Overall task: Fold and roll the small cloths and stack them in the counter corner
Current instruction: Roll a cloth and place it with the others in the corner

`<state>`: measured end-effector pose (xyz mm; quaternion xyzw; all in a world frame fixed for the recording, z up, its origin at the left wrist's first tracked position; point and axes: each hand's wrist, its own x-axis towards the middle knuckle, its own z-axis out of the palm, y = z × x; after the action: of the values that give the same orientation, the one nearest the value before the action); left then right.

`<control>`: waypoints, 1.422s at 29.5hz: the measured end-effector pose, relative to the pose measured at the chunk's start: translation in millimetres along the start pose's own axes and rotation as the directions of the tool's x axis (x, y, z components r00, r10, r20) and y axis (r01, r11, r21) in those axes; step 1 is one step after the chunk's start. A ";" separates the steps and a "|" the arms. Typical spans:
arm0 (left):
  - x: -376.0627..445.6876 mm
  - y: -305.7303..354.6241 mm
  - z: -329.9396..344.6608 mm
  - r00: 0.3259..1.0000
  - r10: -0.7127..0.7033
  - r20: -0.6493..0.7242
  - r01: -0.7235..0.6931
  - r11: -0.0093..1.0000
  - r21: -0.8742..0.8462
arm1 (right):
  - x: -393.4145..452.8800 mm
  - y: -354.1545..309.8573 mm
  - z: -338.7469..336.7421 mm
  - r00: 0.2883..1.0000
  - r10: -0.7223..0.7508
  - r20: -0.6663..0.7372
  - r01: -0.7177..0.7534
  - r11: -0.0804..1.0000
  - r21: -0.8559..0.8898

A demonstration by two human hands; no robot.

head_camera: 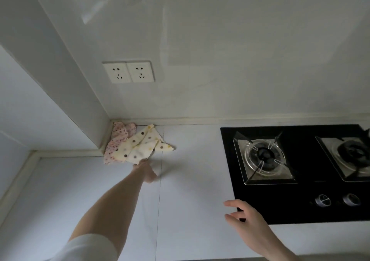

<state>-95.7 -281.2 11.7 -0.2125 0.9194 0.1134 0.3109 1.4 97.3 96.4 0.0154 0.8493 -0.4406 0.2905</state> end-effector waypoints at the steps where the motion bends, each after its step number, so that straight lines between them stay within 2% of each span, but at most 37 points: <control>1: -7.0 -1.7 4.1 1.000 0.019 -0.012 -0.019 0.998 -0.063 | -0.3 0.1 4.7 1.000 -0.003 -0.003 0.003 1.000 0.012; 4: -38.4 -4.2 26.8 0.992 0.110 -0.061 -0.122 0.955 -0.269 | -2.9 -4.4 19.2 1.000 -0.002 -0.003 0.002 0.999 0.035; 6: -67.0 -6.1 46.4 0.964 0.164 -0.210 -0.227 0.919 -0.323 | -4.5 -5.1 26.5 1.000 0.005 0.000 -0.005 0.999 0.054; 9: -112.3 -13.7 58.1 0.887 0.126 -0.445 -0.335 0.839 -0.429 | -1.7 -6.6 32.3 1.000 -0.007 0.017 0.007 1.000 0.029; 14: -185.7 -22.7 42.6 0.806 0.149 -0.573 -0.513 0.658 -0.551 | 5.2 -20.6 36.9 0.994 -0.081 0.070 0.086 0.994 -0.069; 17: -226.5 -20.9 19.6 0.806 0.171 -0.567 -0.557 0.544 -0.628 | 7.6 -31.1 47.9 0.983 -0.147 0.110 0.158 0.982 -0.103; 19: -247.7 -18.8 6.1 0.806 0.229 -0.545 -0.578 0.505 -0.642 | 6.6 -38.2 55.4 0.971 -0.195 0.142 0.212 0.969 -0.124; 24: -278.6 -15.6 -12.4 0.798 0.416 -0.436 -0.603 0.557 -0.572 | 6.5 -53.4 66.9 0.923 -0.288 0.255 0.347 0.909 -0.230; 28: -291.6 -16.7 -20.0 0.780 0.501 -0.376 -0.621 0.537 -0.571 | 7.4 -57.5 68.3 0.896 -0.290 0.336 0.383 0.888 -0.254; 37: -295.8 -8.6 -33.3 0.742 0.538 -0.400 -0.652 0.441 -0.617 | 3.2 -76.3 68.3 0.858 -0.346 0.380 0.436 0.882 -0.180; 42: -290.5 -3.2 -37.4 0.744 0.513 -0.429 -0.657 0.442 -0.610 | 3.3 -77.8 67.1 0.868 -0.345 0.356 0.424 0.889 -0.173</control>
<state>94.3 -203.7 220.7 0.0051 0.8328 0.5507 0.0554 8.9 -1.8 122.5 -0.2621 0.8253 -0.3780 0.3276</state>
